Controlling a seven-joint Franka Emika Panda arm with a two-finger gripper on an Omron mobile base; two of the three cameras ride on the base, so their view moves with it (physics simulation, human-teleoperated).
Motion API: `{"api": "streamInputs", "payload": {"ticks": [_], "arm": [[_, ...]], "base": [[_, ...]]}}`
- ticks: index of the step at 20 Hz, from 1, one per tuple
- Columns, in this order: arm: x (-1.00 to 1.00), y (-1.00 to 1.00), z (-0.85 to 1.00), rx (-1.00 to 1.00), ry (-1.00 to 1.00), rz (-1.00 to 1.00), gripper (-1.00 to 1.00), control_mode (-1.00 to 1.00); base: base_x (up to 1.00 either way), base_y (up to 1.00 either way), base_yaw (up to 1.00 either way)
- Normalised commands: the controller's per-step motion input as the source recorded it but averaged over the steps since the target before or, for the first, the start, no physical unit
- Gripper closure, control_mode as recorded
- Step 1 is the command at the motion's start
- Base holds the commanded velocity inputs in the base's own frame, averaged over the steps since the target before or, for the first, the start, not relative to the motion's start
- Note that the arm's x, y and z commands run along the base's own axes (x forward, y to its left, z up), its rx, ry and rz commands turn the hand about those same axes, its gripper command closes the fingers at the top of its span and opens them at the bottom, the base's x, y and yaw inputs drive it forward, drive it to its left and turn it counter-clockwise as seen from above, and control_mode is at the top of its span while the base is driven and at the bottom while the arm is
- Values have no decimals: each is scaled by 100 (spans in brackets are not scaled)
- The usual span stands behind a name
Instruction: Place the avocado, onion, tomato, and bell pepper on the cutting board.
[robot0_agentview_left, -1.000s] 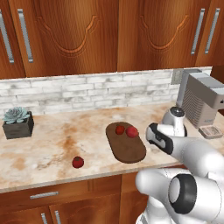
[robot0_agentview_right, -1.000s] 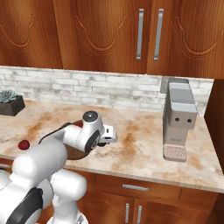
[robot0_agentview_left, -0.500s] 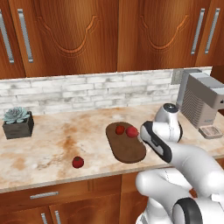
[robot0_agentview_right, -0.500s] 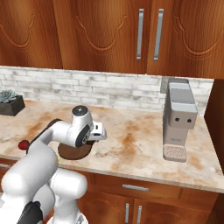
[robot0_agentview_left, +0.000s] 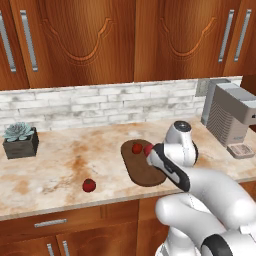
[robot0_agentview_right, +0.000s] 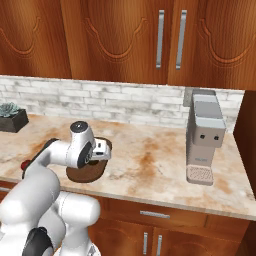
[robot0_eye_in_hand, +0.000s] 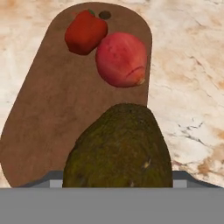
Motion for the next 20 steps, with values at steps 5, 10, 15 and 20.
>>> {"api": "streamInputs", "payload": {"ticks": [5,10,15,20], "arm": [[4,3,-24,0,-3,0,100,-100],[2,9,-46,-2,0,0,100,-100],[8,9,-47,-3,0,0,100,-100],[11,0,-50,-4,0,0,100,-100]], "base": [[0,0,0],[0,0,0],[0,0,0],[0,0,0]]}}
